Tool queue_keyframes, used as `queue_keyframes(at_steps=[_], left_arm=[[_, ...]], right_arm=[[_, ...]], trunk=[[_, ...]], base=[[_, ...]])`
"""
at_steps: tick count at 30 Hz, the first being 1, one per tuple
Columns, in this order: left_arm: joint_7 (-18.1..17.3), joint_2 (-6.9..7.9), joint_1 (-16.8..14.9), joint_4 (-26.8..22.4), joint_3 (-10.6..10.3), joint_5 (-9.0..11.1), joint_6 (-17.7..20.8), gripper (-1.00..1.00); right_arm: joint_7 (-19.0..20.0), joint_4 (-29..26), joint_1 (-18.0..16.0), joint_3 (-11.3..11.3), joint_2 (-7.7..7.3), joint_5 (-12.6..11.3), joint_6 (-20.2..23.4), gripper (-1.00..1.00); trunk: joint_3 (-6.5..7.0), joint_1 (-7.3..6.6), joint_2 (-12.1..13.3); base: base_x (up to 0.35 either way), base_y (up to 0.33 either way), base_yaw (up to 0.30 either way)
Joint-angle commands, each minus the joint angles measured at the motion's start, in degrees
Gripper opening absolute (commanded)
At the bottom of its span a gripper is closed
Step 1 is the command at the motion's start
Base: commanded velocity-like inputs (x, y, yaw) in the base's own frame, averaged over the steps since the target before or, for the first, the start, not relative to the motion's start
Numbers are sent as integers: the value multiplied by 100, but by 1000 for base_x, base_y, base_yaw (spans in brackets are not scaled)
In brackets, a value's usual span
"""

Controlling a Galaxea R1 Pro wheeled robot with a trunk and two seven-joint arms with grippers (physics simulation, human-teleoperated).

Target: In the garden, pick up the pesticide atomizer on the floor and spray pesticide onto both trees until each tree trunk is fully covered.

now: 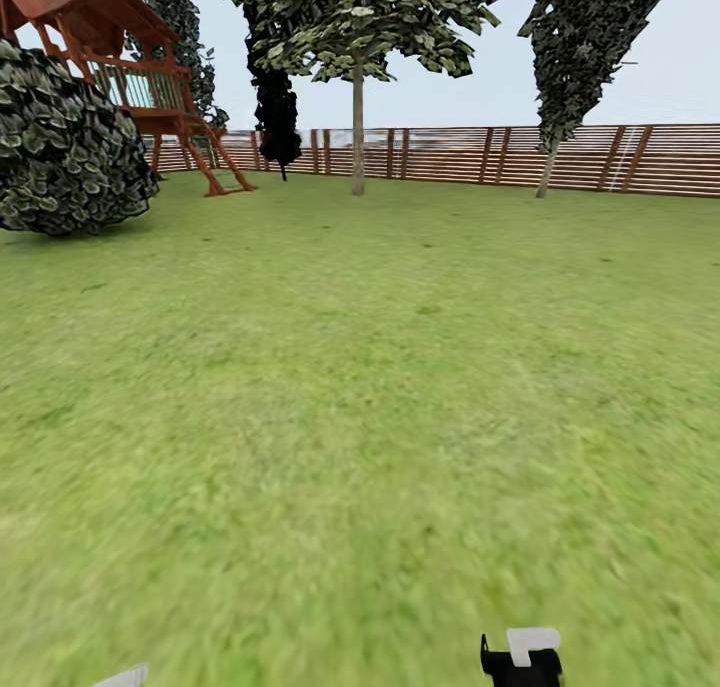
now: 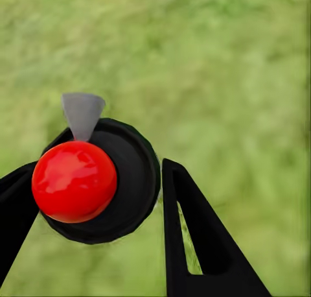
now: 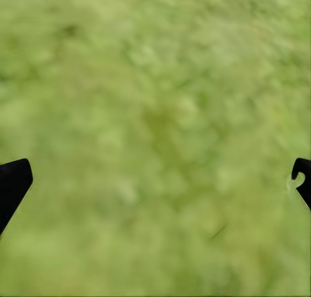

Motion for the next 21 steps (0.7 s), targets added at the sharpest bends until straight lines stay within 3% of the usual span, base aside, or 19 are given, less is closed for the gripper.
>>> queue_keyframes(at_steps=[1,21], left_arm=[[-1,2,0,-1,1,1,0,-100],[-1,0,0,-1,1,3,0,-100]], right_arm=[[0,0,0,0,0,-1,0,100],[0,0,0,0,1,-2,0,100]], trunk=[[0,0,0],[0,0,0]], base=[[340,0,0],[340,0,0]])
